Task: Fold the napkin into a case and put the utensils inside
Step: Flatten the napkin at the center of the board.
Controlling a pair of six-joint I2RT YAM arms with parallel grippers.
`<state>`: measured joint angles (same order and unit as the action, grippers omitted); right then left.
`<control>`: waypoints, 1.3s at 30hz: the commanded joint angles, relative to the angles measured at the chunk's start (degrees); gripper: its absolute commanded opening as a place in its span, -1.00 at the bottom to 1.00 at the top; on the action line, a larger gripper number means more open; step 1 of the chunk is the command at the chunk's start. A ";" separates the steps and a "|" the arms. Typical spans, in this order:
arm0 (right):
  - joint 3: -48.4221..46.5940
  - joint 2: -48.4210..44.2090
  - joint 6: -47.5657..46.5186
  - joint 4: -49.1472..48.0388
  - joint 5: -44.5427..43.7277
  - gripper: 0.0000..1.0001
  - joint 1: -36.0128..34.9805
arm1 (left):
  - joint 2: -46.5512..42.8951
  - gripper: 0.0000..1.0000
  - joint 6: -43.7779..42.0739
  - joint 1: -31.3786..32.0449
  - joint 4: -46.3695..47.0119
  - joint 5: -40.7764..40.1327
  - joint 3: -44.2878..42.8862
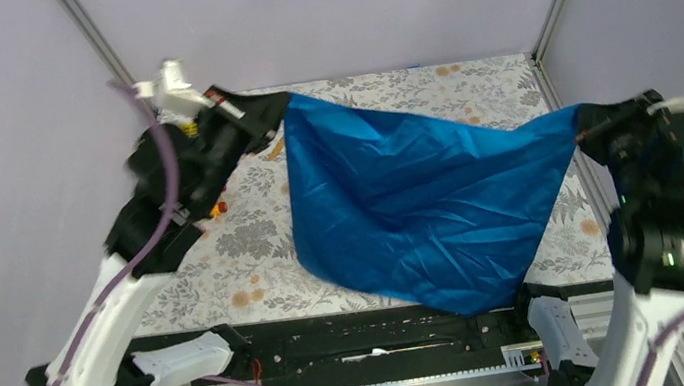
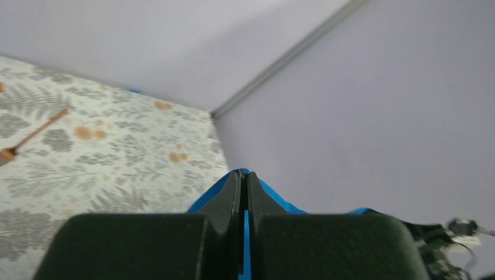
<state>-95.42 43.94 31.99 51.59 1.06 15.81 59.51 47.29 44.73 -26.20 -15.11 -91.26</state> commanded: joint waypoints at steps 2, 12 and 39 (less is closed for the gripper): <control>12.27 9.45 1.08 -14.93 -2.86 -1.00 -0.34 | 13.82 -1.00 0.46 -7.45 5.02 -0.40 0.82; 18.51 38.44 -4.51 -37.64 2.36 -1.00 -0.35 | 43.39 -1.00 0.93 -19.75 26.63 18.42 -0.60; 14.50 49.91 -6.50 -31.07 6.13 -1.00 -0.17 | 48.80 -1.00 11.33 -24.08 25.59 30.94 11.06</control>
<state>-81.14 99.09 26.57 19.55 7.25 15.75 116.11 58.17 21.78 -1.15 15.40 -81.17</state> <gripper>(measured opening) 0.036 0.017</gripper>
